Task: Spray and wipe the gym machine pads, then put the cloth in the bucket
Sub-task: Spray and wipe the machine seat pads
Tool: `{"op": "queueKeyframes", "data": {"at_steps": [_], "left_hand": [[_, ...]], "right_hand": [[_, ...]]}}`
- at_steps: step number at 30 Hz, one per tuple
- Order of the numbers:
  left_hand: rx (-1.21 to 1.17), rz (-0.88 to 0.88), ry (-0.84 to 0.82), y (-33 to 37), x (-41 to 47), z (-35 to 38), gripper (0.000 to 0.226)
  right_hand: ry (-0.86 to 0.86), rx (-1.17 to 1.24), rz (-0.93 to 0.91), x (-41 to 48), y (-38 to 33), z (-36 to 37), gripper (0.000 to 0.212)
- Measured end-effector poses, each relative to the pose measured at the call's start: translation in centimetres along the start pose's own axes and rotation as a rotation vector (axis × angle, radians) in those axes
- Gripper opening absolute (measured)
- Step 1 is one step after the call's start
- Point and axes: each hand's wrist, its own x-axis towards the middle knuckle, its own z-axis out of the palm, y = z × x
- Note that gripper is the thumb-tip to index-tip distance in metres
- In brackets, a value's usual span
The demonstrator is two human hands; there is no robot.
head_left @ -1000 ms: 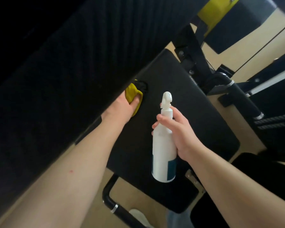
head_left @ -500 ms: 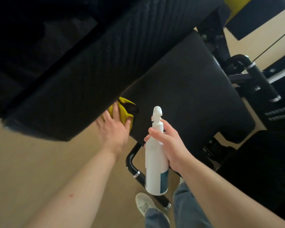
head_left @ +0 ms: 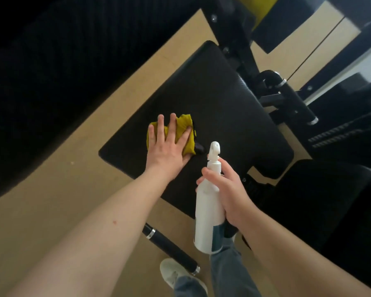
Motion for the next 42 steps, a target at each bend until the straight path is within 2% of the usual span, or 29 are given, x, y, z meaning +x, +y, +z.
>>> {"op": "queueKeyframes", "data": {"at_steps": [5,8,11,15,20,26,29,35,40,42], "left_hand": [[-0.034,-0.139,0.002,5.1,5.9,-2.6,0.083],[-0.035,-0.154,0.009,7.1,8.4,-3.7,0.083],[-0.031,-0.123,0.016,8.6,11.3,-5.0,0.083],[0.004,0.022,0.019,10.5,13.5,-6.0,0.081],[0.112,0.309,0.052,8.7,9.4,-3.3,0.068],[0.089,0.505,-0.069,6.3,0.3,0.6,0.073],[0.094,0.540,-0.134,4.8,-3.9,2.0,0.082],[0.074,0.615,-0.212,0.8,-10.8,4.5,0.084],[0.134,0.640,-0.221,0.5,-10.9,4.1,0.082],[0.110,0.649,-0.157,0.8,-9.6,4.6,0.085]], "right_hand": [[0.079,0.100,0.061,2.0,-1.9,-3.6,0.033],[0.164,0.227,0.104,3.0,-2.7,-5.5,0.024],[0.238,0.359,0.154,3.7,-2.9,-6.7,0.013],[0.321,0.468,0.175,4.4,-2.5,-7.6,0.009],[0.311,0.406,0.123,4.5,-1.8,-7.2,0.008],[0.286,0.320,0.035,2.8,-0.1,-5.1,0.016],[0.326,0.328,0.030,1.3,1.7,-3.0,0.024],[0.333,0.420,0.088,-3.3,5.1,1.7,0.016],[0.335,0.371,0.085,-4.9,6.9,3.4,0.023],[0.303,0.319,0.080,-4.8,7.2,3.3,0.022]]}}
